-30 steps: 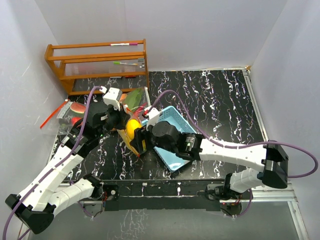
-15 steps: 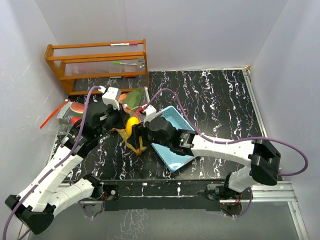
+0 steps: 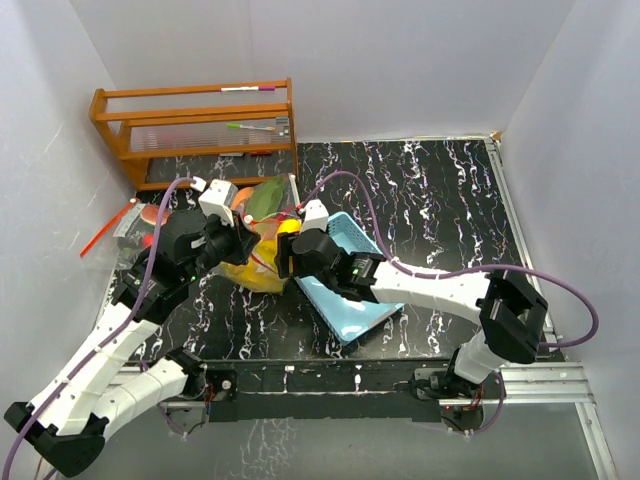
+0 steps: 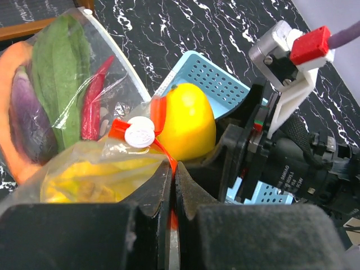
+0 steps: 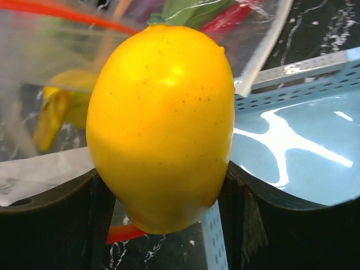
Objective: Place the food in the zip-top bag and seal the zipper
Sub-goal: Place the fake fruit in the zipper food storage bag.
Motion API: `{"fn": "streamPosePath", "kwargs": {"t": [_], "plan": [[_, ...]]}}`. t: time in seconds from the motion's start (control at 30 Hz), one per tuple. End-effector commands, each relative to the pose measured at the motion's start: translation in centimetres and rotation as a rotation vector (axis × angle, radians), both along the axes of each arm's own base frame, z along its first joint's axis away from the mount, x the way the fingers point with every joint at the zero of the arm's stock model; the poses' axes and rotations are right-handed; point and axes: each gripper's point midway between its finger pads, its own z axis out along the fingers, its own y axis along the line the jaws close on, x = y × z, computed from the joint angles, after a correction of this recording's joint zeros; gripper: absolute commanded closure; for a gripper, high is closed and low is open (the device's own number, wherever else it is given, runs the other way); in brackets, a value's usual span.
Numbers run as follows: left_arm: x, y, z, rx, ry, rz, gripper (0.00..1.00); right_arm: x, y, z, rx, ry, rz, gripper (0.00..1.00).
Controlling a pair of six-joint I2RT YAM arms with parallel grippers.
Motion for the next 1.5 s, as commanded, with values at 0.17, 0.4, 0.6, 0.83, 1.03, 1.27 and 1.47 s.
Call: {"fn": "streamPosePath", "kwargs": {"t": [0.17,0.4,0.6,0.83,1.03,1.27,1.47], "plan": [[-0.2,-0.4,0.2,-0.025,-0.019,-0.018,1.00,2.6,-3.2,2.6,-0.045,-0.081,-0.196,0.56],[0.5,-0.4,-0.8,0.004,-0.010,0.000,1.00,-0.9,-0.5,8.0,0.112,-0.181,0.135,0.57],[0.9,-0.3,-1.3,0.021,-0.008,0.009,1.00,-5.6,0.4,11.8,0.220,-0.266,0.425,0.58],[1.3,-0.6,-1.6,0.021,-0.001,0.009,1.00,-10.7,3.5,11.7,0.319,-0.252,0.714,0.59],[1.4,-0.7,-1.3,0.019,-0.005,0.009,1.00,-11.4,5.2,9.4,0.344,-0.192,0.754,0.59],[0.8,-0.8,0.5,-0.019,-0.026,-0.005,1.00,-9.5,5.1,7.0,0.405,-0.217,0.629,0.59],[0.1,-0.7,1.0,-0.038,-0.021,-0.016,1.00,-7.1,6.2,5.6,0.355,-0.229,0.561,0.59]]}}
